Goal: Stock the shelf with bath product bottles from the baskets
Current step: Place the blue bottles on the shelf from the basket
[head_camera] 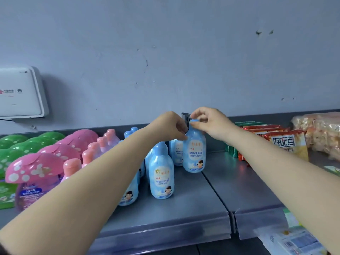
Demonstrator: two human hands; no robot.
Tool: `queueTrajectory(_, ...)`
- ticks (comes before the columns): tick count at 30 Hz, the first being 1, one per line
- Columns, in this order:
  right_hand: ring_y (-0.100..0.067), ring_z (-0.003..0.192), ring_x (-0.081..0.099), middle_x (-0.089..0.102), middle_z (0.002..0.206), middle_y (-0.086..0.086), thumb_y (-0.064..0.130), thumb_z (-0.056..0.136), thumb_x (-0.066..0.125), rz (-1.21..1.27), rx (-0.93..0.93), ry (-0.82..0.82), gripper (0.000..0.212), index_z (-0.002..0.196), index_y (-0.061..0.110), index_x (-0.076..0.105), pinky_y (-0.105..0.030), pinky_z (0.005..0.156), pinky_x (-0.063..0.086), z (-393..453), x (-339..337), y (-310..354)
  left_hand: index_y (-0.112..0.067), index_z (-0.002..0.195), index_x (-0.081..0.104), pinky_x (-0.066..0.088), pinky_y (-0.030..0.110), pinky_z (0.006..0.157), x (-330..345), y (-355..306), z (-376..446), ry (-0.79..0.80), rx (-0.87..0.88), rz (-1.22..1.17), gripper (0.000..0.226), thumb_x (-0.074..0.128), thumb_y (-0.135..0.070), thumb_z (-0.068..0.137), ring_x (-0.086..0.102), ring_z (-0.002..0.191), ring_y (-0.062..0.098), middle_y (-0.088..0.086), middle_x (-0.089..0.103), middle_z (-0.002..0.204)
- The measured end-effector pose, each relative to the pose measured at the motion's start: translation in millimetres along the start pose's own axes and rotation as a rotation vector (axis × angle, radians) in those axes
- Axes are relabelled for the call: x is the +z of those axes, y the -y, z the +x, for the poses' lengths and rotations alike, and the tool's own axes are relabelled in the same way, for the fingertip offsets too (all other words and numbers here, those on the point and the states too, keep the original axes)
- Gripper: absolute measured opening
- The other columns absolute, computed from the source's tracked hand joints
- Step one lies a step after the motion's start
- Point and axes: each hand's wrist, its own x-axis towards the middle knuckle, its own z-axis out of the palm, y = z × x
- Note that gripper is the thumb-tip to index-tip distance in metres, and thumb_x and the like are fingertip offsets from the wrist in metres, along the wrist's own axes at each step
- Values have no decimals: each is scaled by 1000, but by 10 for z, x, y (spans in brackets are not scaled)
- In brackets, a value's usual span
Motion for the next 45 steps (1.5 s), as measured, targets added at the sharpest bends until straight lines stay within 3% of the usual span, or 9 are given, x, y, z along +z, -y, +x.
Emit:
queueTrajectory(6,-17,92,56,61,102,-4,21,89,63,-4,18,31,15,101,19,56,-27,75,43,183,125,-195,-12,109,68,51,30,90,82,116,179,50,-91,43,27,65,-9,82,64,99,17,3,71,102)
queueTrajectory(15,-16,85,57,62,92,-1,24,88,63,1,24,78,15,100,17,57,-23,66,44,322,337,-410,-14,111,68,50,30,84,183,243,350,111,-167,170,29,62,-9,83,63,101,21,2,68,106)
queueTrajectory(24,-15,101,58,61,113,-1,16,87,64,16,0,58,18,105,13,59,-25,88,44,382,474,-534,-15,110,68,49,30,87,238,344,432,138,-158,232,26,62,-15,84,62,90,14,3,71,104)
queueTrajectory(30,-13,93,59,64,106,1,20,85,66,29,5,1,17,100,15,60,-12,69,43,364,506,-587,-15,111,68,49,28,82,241,371,458,157,-155,251,27,61,-14,85,60,86,11,3,72,102)
queueTrajectory(34,-15,92,61,64,105,-1,24,83,69,-14,9,23,23,102,15,60,-20,74,46,363,491,-572,-13,109,69,50,30,82,242,367,460,161,-157,258,27,60,-10,84,62,91,17,4,71,104)
queueTrajectory(37,-13,88,59,62,106,2,26,81,71,-49,-18,4,30,106,14,59,-17,70,44,328,427,-534,-8,103,69,50,30,77,212,369,454,102,-159,230,23,58,-7,83,57,81,17,6,71,100)
queueTrajectory(40,-14,87,60,61,102,4,29,81,72,-67,-34,-57,32,106,16,58,-17,69,42,277,304,-472,-13,89,67,46,25,65,121,329,408,-2,-117,188,14,56,-7,82,53,72,19,5,63,76)
queueTrajectory(42,-12,83,58,62,99,5,29,81,71,-108,-38,-86,31,107,18,57,-16,67,42,214,217,-409,-11,90,69,42,20,55,39,264,333,-81,-77,175,16,55,-8,82,55,69,17,-3,59,67)
queueTrajectory(45,-12,80,57,62,91,8,33,84,66,-300,-67,-120,28,107,20,58,-27,71,46,58,106,-295,-10,94,69,51,26,67,-45,169,194,-165,-5,215,18,54,-11,85,60,81,19,-6,59,77)
